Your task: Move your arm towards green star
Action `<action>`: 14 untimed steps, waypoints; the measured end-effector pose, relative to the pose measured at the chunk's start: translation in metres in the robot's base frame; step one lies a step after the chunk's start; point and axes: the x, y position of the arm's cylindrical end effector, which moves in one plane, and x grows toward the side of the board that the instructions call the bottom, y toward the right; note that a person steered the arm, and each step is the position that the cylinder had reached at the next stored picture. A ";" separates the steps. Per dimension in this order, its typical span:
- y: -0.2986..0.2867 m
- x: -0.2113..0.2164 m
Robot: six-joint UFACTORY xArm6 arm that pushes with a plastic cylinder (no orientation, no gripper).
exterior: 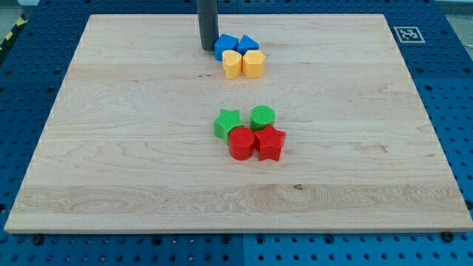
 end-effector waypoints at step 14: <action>-0.076 0.131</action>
